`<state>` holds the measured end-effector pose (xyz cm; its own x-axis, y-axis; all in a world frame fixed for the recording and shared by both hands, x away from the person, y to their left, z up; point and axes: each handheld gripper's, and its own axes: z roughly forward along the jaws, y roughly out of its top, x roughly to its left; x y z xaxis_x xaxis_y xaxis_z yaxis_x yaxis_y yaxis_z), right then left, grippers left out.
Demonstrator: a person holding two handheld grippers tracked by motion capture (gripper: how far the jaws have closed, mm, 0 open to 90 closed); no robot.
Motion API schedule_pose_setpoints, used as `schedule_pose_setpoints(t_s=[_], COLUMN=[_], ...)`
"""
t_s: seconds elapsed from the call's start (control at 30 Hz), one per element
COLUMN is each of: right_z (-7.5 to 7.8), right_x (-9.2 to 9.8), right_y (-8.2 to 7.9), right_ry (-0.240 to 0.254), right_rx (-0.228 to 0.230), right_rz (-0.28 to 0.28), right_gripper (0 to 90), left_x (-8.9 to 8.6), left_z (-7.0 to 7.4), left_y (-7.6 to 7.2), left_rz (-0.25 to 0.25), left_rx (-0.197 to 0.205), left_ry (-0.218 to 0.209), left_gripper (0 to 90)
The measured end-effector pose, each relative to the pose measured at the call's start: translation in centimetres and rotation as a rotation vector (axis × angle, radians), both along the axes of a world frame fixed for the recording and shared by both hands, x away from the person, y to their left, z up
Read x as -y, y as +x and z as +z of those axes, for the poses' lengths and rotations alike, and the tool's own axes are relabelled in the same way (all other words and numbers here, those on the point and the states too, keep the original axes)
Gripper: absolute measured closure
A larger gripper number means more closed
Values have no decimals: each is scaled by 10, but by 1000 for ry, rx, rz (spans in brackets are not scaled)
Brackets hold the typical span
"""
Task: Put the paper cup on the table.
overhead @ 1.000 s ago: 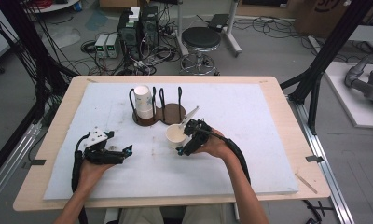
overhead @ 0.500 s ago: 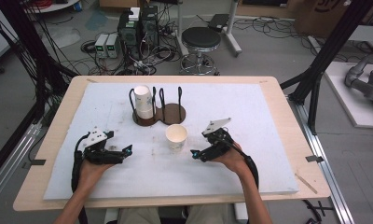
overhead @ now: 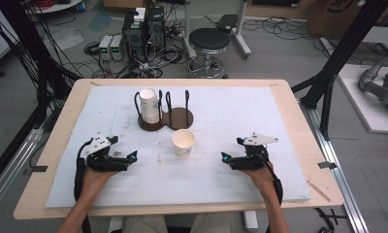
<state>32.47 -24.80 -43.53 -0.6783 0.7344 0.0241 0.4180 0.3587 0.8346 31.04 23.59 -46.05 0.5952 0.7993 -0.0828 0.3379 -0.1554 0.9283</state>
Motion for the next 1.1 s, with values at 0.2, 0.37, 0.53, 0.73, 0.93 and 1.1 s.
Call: schedule_pose_setpoints(t_s=[0.2, 0.37, 0.53, 0.73, 0.93, 1.1], right_z=[-5, -7, -13, -15, -15, -16], right_x=[10, 15, 18, 20, 19, 20], right_y=[-3, -5, -5, -7, -8, -9], right_ry=[29, 43, 48, 56, 49, 56], right_rx=[44, 87, 91, 94, 105, 115], right_rz=[-40, -65, -81, -94, -105, -103], right_gripper=[144, 144, 144, 144, 148, 149], left_x=[-1, -1, -2, -2, -3, -3], left_z=[0, 0, 0, -1, -1, -1], left_y=[-2, -3, -4, -4, -5, -6], left_rz=[6, 9, 13, 26, 16, 18], left_rx=[12, 24, 27, 28, 38, 46], left_ry=[-8, -10, -14, -20, -24, -31], left_gripper=[19, 19, 19, 20, 19, 19])
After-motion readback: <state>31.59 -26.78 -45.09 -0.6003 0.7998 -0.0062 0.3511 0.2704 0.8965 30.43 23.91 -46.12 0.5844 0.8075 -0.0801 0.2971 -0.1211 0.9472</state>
